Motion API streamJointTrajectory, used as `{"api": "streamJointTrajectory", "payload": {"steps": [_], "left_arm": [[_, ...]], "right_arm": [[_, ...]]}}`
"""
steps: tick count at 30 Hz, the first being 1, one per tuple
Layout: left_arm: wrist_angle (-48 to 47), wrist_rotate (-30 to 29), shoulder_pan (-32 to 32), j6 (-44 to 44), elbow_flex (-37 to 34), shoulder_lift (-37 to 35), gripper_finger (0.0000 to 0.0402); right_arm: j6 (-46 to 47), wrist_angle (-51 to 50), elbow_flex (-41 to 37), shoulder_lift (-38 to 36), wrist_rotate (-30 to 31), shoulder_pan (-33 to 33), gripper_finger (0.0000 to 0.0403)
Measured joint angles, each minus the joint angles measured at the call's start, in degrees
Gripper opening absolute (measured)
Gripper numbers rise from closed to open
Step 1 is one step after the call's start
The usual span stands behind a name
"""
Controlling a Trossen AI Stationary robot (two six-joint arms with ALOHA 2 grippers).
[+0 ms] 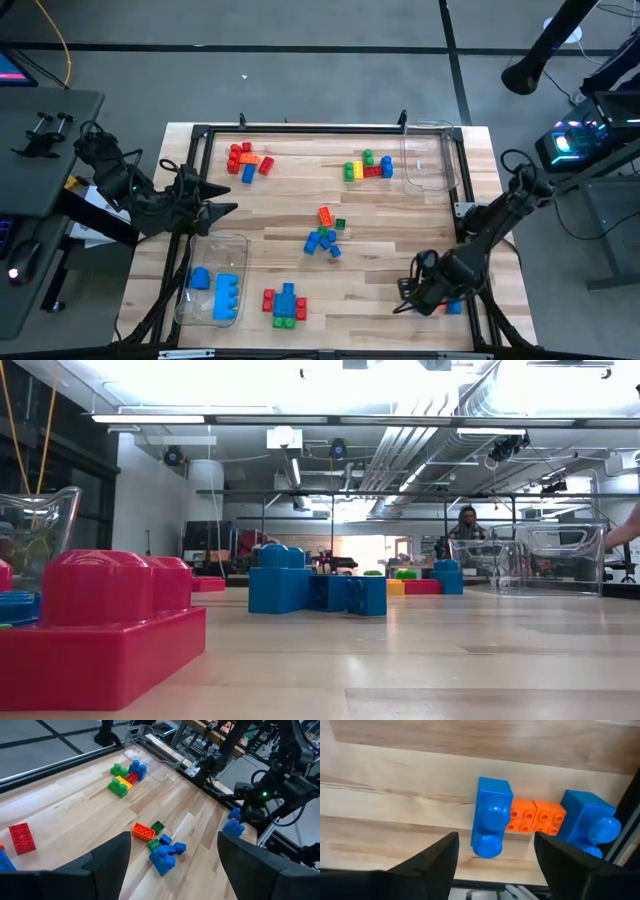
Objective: Sort blocks by size
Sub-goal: Put the large blue game piece into the bottom transparent bin
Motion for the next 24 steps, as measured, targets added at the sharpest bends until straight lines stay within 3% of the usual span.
{"api": "streamJointTrajectory", "payload": {"steps": [16, 20, 24], "left_arm": [[0.4, 0.9, 0.0, -4.7, 0.0, 3.0, 0.0282], [0.4, 3.4, 0.0, -5.4, 0.0, 3.7, 0.0282], [0.5, 7.6, 0.0, -5.4, 0.0, 4.0, 0.0282]], "right_arm": [[-1.5, 2.0, -0.1, 10.3, -2.3, -0.4, 0.0256], [-1.9, 5.1, -0.1, 12.3, -2.3, -0.5, 0.0231], [-3.0, 5.7, 0.0, 13.3, -2.5, -0.6, 0.0174]]}}
